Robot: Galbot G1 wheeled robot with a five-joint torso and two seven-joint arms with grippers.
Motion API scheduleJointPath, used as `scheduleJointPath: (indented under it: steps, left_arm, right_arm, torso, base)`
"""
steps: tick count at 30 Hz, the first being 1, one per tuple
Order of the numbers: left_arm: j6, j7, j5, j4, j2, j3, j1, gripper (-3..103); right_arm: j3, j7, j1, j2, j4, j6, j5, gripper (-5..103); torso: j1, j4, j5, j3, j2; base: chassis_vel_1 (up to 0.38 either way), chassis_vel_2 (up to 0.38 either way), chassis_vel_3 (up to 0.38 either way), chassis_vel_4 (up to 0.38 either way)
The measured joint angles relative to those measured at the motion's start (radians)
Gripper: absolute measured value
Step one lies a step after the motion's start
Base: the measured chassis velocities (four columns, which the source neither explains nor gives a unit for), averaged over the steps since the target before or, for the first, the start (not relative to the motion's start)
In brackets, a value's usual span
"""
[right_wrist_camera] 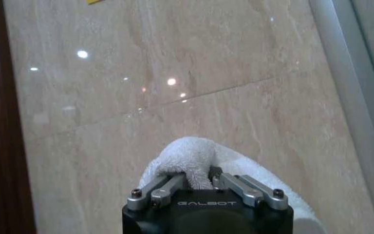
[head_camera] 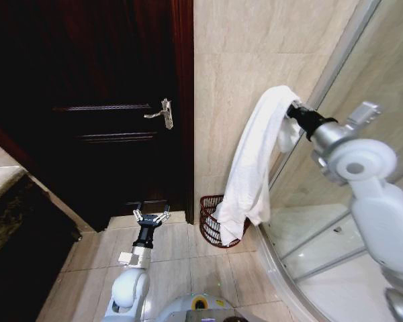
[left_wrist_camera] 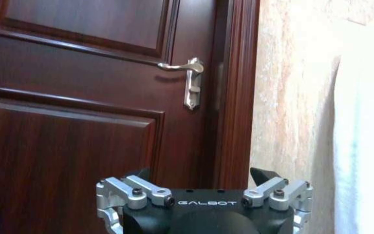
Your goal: Discard the used towel into the hamper.
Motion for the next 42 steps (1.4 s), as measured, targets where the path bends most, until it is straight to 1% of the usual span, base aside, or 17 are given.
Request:
scheduleJointPath:
  steps: [1, 3, 8, 10, 11, 13, 15, 17, 19, 22, 25, 29, 34, 42]
  left_arm:
    - [0.000, 0.000, 0.000, 0.000, 0.000, 0.000, 0.000, 100]
    - [0.000, -0.001, -0.003, 0.010, 0.003, -0.004, -0.003, 100]
    - [-0.005, -0.001, -0.009, 0.020, 0.007, -0.008, -0.002, 100]
    - [-0.007, -0.001, -0.010, 0.021, 0.007, -0.009, -0.001, 100]
    - [-0.008, -0.002, -0.015, 0.021, 0.008, -0.011, 0.001, 100]
    - [-0.009, -0.002, -0.023, 0.019, 0.015, -0.015, 0.003, 100]
    - [-0.009, -0.002, -0.026, 0.018, 0.020, -0.016, 0.003, 100]
    - [-0.009, -0.002, -0.033, 0.018, 0.029, -0.017, 0.003, 100]
    - [-0.010, -0.002, -0.034, 0.018, 0.029, -0.017, 0.003, 100]
    - [-0.021, 0.000, -0.030, 0.025, 0.013, -0.012, 0.006, 100]
    - [-0.023, 0.004, -0.025, 0.025, 0.003, -0.009, 0.011, 100]
    - [-0.024, 0.006, -0.025, 0.024, 0.003, -0.009, 0.013, 100]
    - [-0.024, 0.004, -0.037, 0.024, 0.014, -0.009, 0.010, 100]
    - [-0.026, 0.007, -0.039, 0.029, 0.002, -0.005, 0.015, 100]
  right_arm:
    - [0.000, 0.000, 0.000, 0.000, 0.000, 0.000, 0.000, 11]
    - [-0.023, -0.014, 0.022, 0.021, -0.026, 0.000, -0.039, 11]
    - [-0.069, -0.021, 0.065, 0.056, -0.071, 0.005, -0.087, 11]
    - [-0.081, -0.019, 0.076, 0.065, -0.081, 0.007, -0.097, 11]
    - [-0.101, -0.011, 0.095, 0.083, -0.097, 0.010, -0.124, 11]
    - [-0.109, 0.009, 0.110, 0.095, -0.109, 0.009, -0.148, 11]
    - [-0.108, 0.014, 0.111, 0.092, -0.109, 0.004, -0.153, 11]
    - [-0.098, 0.019, 0.105, 0.071, -0.102, -0.006, -0.170, 11]
    - [-0.094, 0.019, 0.102, 0.063, -0.101, -0.008, -0.174, 11]
    - [-0.078, 0.010, 0.106, 0.037, -0.123, -0.003, -0.192, 11]
    - [-0.078, -0.002, 0.118, 0.029, -0.132, 0.003, -0.195, 11]
    - [-0.103, -0.007, 0.153, 0.031, -0.142, 0.023, -0.211, 11]
    - [-0.130, -0.008, 0.192, 0.033, -0.157, 0.025, -0.220, 11]
    - [-0.186, -0.016, 0.275, 0.049, -0.222, 0.029, -0.246, 11]
  torso:
    - [0.000, 0.0000, 0.0000, 0.000, 0.000]
    - [0.000, -0.0003, 0.0001, 0.000, 0.000]
    - [0.000, -0.0002, 0.0002, 0.000, 0.000]
    - [0.000, -0.0002, 0.0003, 0.000, 0.000]
    - [0.000, -0.0001, 0.0001, 0.000, 0.000]
    - [0.000, 0.0003, 0.0002, 0.000, 0.000]
    - [0.000, 0.0002, 0.0002, 0.000, 0.000]
    - [0.000, -0.0001, 0.0001, 0.000, 0.000]
    - [0.000, -0.0003, 0.0002, 0.000, 0.000]
    - [0.000, -0.0005, 0.0005, 0.000, 0.000]
    - [0.000, -0.0003, 0.0004, 0.000, 0.000]
    - [0.000, -0.0001, 0.0003, 0.000, 0.000]
    - [0.000, -0.0002, 0.0002, 0.000, 0.000]
    - [0.000, -0.0002, 0.0002, 0.000, 0.000]
  base:
    - [0.000, 0.000, 0.000, 0.000]
    - [0.000, 0.000, 0.000, 0.000]
    - [0.000, 0.000, 0.000, 0.000]
    - [0.000, 0.000, 0.000, 0.000]
    - [0.000, 0.000, 0.000, 0.000]
    - [0.000, 0.000, 0.000, 0.000]
    - [0.000, 0.000, 0.000, 0.000]
    - [0.000, 0.000, 0.000, 0.000]
    - [0.000, 0.000, 0.000, 0.000]
    - [0.000, 0.000, 0.000, 0.000]
    - [0.000, 0.000, 0.000, 0.000]
    - [0.000, 0.000, 0.000, 0.000]
    - [0.000, 0.000, 0.000, 0.000]
    - [0.000, 0.000, 0.000, 0.000]
